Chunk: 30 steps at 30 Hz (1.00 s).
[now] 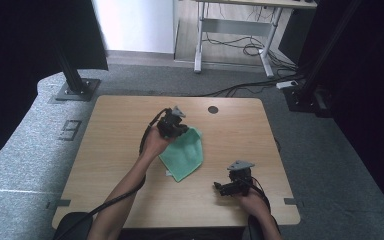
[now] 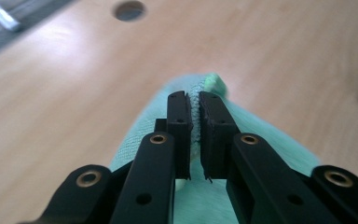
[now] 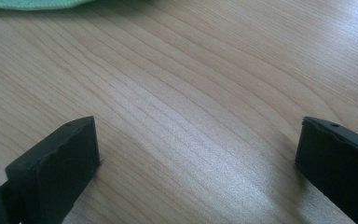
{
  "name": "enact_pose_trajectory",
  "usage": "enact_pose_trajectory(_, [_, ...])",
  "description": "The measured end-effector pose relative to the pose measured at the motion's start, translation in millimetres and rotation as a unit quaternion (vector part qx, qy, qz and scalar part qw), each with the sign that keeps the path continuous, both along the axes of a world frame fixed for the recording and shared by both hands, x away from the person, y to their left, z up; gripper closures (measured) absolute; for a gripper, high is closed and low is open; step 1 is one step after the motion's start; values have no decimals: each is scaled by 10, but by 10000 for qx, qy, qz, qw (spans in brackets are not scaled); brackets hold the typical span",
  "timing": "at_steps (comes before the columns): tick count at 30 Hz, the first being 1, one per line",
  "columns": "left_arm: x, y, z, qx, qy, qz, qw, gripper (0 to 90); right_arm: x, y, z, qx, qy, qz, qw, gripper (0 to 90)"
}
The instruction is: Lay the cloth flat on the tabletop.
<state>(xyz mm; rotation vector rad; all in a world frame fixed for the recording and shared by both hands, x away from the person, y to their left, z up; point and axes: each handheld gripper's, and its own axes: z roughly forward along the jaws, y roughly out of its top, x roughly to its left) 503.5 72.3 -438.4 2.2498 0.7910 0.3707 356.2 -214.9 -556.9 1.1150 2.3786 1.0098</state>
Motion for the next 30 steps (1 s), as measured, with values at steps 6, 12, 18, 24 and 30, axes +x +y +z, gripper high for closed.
enact_pose_trajectory(6, [263,137,116,67,-63,406,9991,810,0,0,0,1,1,2,10000,0])
enact_pose_trajectory(12, [456,210,9,365,-137,872,9954,618,1,-1,0,4,-1,4,10000,0])
enact_pose_trajectory(18, [387,327,-69,41,-268,816,9963,354,1,-2,0,4,-3,6,10000,0])
enact_pose_trajectory(24, [158,432,-314,173,-207,498,9984,198,0,0,0,2,3,2,10000,0])
enact_pose_trajectory(30, [8,625,-779,480,51,545,9973,148,0,0,1,-5,6,6,10000,0])
